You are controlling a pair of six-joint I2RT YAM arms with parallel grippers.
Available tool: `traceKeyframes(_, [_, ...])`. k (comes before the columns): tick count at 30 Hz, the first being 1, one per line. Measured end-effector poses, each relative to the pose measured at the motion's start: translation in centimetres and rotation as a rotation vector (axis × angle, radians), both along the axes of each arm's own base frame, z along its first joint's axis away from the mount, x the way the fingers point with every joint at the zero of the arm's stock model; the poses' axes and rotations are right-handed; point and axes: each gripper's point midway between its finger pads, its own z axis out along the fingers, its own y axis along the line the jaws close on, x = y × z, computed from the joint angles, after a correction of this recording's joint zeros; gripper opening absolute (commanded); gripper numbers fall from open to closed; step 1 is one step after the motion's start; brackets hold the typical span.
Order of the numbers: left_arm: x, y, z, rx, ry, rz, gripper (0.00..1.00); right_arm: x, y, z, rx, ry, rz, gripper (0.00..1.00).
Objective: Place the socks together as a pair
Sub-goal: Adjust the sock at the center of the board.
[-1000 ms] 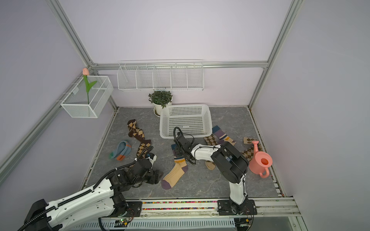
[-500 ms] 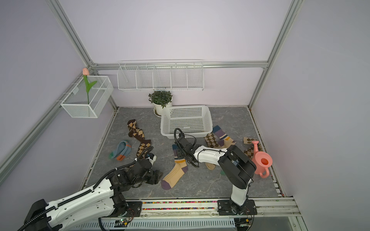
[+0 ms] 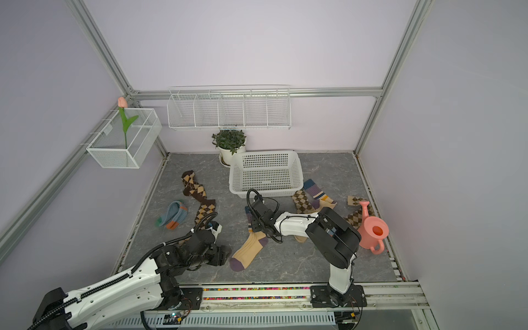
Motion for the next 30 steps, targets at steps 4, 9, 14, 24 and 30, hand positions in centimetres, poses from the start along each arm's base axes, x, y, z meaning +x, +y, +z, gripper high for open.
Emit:
traceKeyframes(4, [-0.3, 0.1, -0.5, 0.006, 0.018, -0.003, 0.7, 0.0, -0.3, -0.1, 0.002, -0.005, -0.014, 0.16])
traceKeyframes(9, [-0.3, -0.1, -0.4, -0.002, 0.017, -0.006, 0.7, -1.4, -2.9, 0.3, -0.019, -0.021, -0.042, 0.1])
traceKeyframes(14, [-0.4, -0.3, -0.7, -0.002, 0.031, -0.014, 0.7, -2.8, -6.1, 2.2, -0.007, -0.072, -0.091, 0.09])
traceKeyframes(24, [-1.2, -2.2, -3.0, 0.01, 0.143, -0.071, 0.65, -3.6, -10.7, 3.2, 0.033, -0.135, -0.217, 0.12])
traceKeyframes(30, [-0.4, -4.0, -2.2, -0.032, 0.124, -0.084, 0.58, -3.4, -10.5, 3.4, 0.063, -0.147, -0.228, 0.13])
